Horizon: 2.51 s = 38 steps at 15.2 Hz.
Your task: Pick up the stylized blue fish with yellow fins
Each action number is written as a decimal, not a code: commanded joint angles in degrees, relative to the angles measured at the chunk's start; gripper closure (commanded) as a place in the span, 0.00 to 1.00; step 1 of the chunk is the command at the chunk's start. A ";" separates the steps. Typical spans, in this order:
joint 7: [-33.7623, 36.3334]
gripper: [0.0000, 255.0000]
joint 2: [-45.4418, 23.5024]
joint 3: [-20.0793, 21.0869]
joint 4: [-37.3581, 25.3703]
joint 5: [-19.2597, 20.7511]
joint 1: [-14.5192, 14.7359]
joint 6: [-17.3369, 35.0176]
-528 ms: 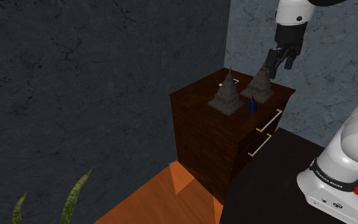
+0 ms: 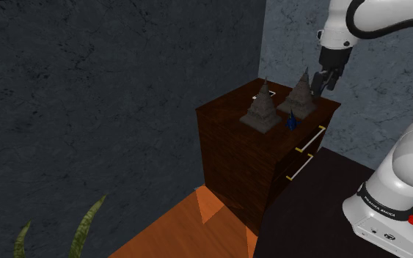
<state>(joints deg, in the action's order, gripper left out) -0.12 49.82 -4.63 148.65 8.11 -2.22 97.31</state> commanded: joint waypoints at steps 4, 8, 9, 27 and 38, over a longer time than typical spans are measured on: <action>-8.20 0.00 -1.47 -6.60 6.07 5.48 -1.48 9.87; -14.53 0.00 -5.61 -12.31 9.04 9.70 -2.69 18.87; -16.11 0.00 -7.07 -13.79 9.50 10.67 -2.93 21.27; -72.83 0.00 -56.26 -40.24 -1.71 -23.63 10.83 61.83; -99.43 0.00 -74.15 -20.39 -13.21 -50.84 -7.06 65.58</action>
<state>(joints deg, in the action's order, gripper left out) -98.57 -23.63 -25.93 135.67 -41.62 -8.49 162.40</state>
